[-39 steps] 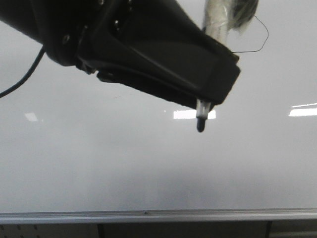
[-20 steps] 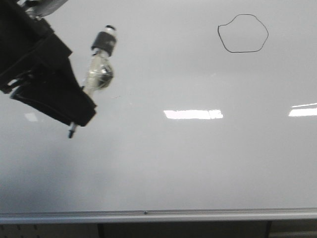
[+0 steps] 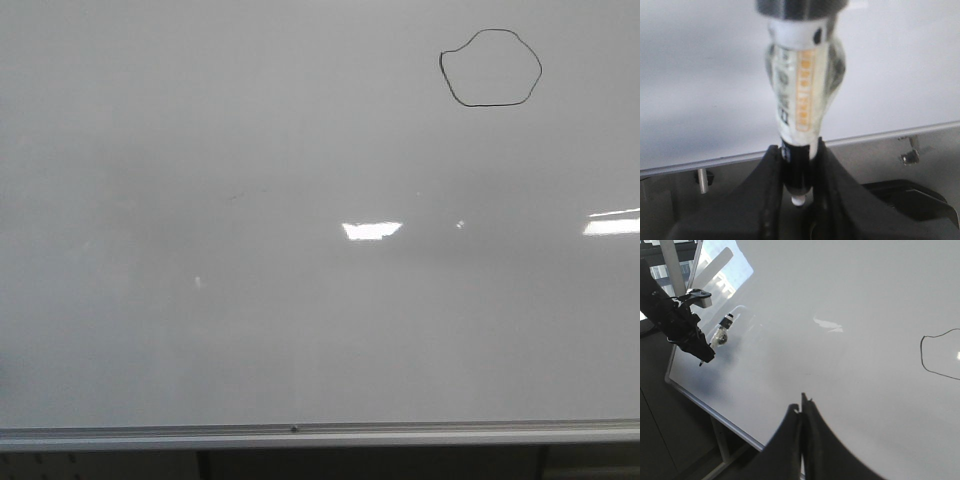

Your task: Write number 0 on whiteboard

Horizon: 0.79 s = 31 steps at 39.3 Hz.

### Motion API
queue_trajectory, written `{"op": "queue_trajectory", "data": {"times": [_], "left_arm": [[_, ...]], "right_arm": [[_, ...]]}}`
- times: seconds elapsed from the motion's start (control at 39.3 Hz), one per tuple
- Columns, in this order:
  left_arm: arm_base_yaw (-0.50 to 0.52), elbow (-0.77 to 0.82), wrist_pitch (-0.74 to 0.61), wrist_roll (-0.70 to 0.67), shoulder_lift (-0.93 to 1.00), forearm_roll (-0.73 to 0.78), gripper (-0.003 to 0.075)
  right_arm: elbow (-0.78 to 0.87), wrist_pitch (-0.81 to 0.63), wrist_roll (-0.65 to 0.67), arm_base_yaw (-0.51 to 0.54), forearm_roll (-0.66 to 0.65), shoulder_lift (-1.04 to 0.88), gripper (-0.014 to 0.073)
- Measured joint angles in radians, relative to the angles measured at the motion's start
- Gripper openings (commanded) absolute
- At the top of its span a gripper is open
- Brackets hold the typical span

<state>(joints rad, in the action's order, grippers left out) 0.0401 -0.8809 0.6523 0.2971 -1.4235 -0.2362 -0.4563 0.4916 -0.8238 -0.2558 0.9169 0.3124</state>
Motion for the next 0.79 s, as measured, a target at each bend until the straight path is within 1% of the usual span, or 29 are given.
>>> {"op": "queue_trajectory", "data": {"times": [0.1, 0.25, 0.33, 0.43, 0.69, 0.79], "left_arm": [[0.052, 0.0, -0.057, -0.006, 0.0, 0.007, -0.0019], [0.095, 0.0, -0.172, -0.008, 0.0, 0.009, -0.0019], [0.11, -0.016, -0.19, -0.008, 0.0, 0.011, -0.002], [0.119, -0.078, -0.18, -0.008, -0.015, 0.013, -0.0019], [0.122, -0.315, -0.04, -0.01, -0.142, 0.017, -0.0019], [0.122, -0.376, -0.019, -0.01, -0.192, 0.018, -0.002]], "right_arm": [[0.002, -0.002, 0.0, 0.0, 0.0, -0.002, -0.0069], [0.002, -0.003, 0.0, 0.0, 0.0, -0.004, -0.0069], [0.002, -0.003, 0.0, 0.0, 0.0, -0.006, -0.0069], [0.002, -0.003, 0.0, 0.0, 0.0, -0.006, -0.0069], [0.002, -0.003, 0.0, 0.0, 0.0, -0.006, -0.0069], [0.002, -0.003, 0.0, 0.0, 0.0, -0.006, -0.0069]]}}
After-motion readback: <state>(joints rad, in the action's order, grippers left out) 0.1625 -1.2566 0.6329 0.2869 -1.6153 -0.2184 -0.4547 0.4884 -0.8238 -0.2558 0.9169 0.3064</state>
